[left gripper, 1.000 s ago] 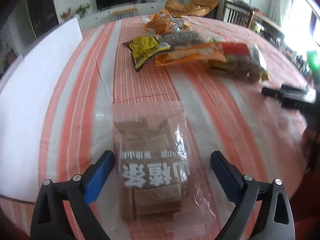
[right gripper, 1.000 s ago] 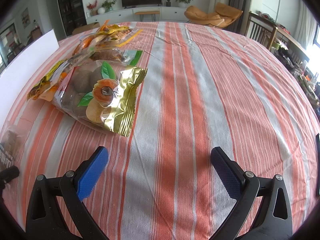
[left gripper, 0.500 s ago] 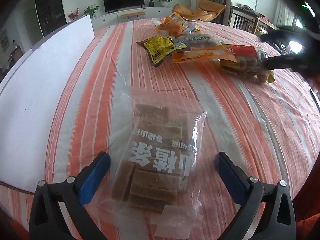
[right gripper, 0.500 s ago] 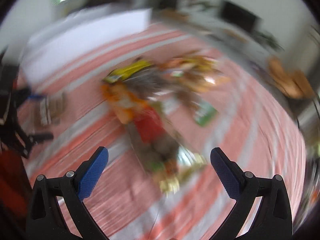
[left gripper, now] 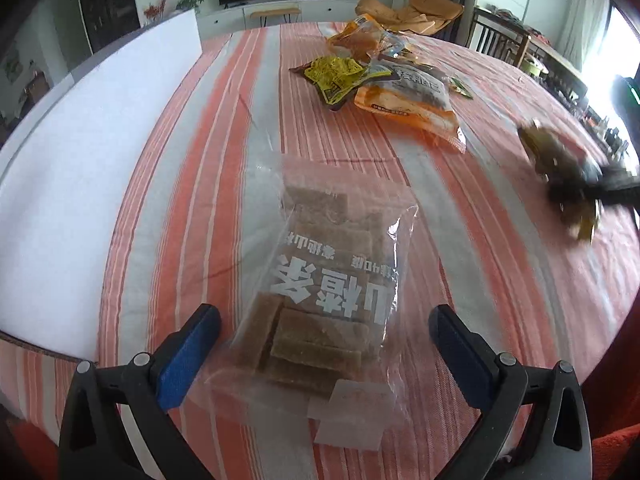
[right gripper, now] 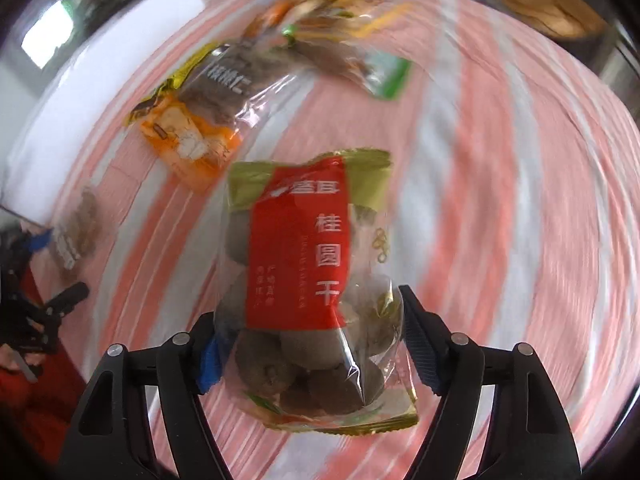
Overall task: Organize snacks
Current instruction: 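Carry both bags to the white box and open both tools to drop them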
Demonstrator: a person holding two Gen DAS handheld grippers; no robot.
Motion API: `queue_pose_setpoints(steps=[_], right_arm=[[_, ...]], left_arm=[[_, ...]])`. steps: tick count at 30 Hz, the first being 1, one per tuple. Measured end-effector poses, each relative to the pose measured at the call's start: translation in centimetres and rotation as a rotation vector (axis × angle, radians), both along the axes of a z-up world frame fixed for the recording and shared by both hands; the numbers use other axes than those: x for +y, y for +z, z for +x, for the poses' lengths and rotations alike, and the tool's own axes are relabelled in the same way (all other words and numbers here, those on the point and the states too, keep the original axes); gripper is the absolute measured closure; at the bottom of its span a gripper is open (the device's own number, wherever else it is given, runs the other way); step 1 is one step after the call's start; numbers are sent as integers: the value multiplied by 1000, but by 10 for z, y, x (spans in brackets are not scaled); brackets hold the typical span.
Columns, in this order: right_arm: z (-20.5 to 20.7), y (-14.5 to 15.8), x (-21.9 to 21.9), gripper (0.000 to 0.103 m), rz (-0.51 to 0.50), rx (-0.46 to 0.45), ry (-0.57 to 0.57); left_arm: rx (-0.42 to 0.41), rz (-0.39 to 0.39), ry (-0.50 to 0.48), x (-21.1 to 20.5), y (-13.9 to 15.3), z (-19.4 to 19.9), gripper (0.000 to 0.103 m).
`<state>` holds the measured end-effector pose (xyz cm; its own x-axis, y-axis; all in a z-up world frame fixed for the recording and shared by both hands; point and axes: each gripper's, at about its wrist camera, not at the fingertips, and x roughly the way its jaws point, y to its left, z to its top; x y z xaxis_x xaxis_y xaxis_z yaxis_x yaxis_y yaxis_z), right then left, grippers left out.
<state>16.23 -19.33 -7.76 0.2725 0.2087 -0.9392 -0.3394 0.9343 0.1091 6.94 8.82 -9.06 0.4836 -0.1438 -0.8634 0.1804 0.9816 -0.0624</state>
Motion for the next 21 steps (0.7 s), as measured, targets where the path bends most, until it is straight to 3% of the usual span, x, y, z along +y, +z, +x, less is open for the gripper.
queue_pose_setpoints(steps=[1, 2, 4, 7, 9, 12, 14, 16, 17, 21], right_arm=[[-12, 0, -3, 18, 17, -6, -16], [-17, -1, -4, 5, 33, -5, -23], [-27, 0, -2, 3, 47, -13, -31], [-30, 3, 12, 3, -51, -45, 19], [-29, 8, 20, 2, -105, -72, 65], [-26, 7, 26, 1, -120, -52, 89], [-23, 0, 22, 1, -155, -30, 78], [-19, -1, 15, 5, -159, -25, 63], [-22, 2, 10, 26, -124, -25, 47], [-41, 14, -12, 31, -80, -30, -6]], left_arm=[[10, -20, 4, 3, 1, 1, 0], [20, -43, 11, 7, 3, 1, 0], [38, -80, 19, 16, 5, 3, 0], [53, -101, 0, 19, 7, 1, 0], [47, -91, -12, 16, 9, 0, 0], [31, -1, -46, -3, 8, 5, 3], [32, 43, -63, -10, 5, 5, 17], [7, 64, -66, -13, 8, 4, 42], [12, 46, -67, -10, 10, 4, 47], [29, -99, -10, 14, 13, 3, 47]])
